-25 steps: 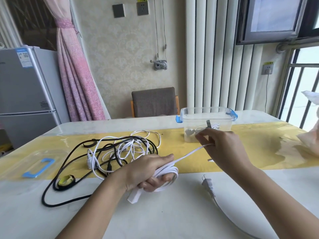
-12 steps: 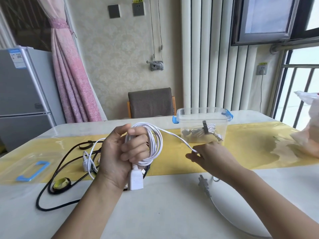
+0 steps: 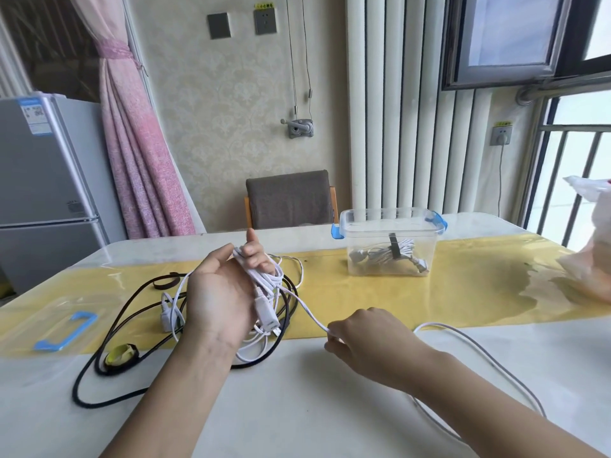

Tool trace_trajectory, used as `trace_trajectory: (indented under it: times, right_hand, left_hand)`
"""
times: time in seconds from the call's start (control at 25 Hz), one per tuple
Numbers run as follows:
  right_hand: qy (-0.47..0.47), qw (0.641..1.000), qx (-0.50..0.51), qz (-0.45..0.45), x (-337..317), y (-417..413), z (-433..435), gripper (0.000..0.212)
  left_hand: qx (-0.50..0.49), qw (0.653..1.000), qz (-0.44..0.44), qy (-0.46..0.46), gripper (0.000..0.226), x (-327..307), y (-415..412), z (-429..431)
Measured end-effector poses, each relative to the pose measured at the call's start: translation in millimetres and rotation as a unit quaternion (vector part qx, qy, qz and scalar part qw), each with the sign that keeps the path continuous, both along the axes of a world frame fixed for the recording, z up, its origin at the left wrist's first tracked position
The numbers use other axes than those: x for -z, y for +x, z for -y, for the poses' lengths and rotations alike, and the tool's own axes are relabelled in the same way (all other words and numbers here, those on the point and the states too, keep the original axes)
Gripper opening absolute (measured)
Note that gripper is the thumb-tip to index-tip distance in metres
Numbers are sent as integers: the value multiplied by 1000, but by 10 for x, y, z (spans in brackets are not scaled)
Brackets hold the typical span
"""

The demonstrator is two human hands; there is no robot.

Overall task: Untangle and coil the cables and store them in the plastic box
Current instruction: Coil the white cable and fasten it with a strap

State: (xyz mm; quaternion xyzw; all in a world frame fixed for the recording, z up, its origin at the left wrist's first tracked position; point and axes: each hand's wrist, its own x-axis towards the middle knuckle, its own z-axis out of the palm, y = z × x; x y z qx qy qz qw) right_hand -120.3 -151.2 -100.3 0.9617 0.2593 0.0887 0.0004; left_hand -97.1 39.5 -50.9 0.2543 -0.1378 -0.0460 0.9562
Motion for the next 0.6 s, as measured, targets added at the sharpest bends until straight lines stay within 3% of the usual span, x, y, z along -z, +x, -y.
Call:
trace_trajectory:
  times: [0.08,0.16,0.2,0.28,0.36,0.4,0.52,0.6]
  right_hand:
    - [6,1000,-20,10,-11,-18,-16,28]
    - [21,999,-34,26,-45,-21,-2,25]
    - [32,998,-40,37,-60,-17,14,24]
    - [63,994,-62,60,-70,1,57,24]
    - [100,985,-103,97,-46,28,84,27]
    - [106,979,-124,123,-29,44,91,29]
    - [114,965,-151,180,-35,59,91,33]
    - [150,955,-160,199,-99,67,126,34]
  left_hand:
    - [-52,994,15,97,20,-26,-17,69]
    - [-130,960,42,246,21,19,-9,120]
    - [-191,918,69,340,21,83,11,143]
    - [-318,787,152,507,20,234,34,194]
    - [-376,656,238,609,23,385,48,232]
    - [-374,618,259,641,21,426,48,235]
    - [-313,552,266,726,18,444,66,189]
    - [-253,556,253,750,16,445,86,138]
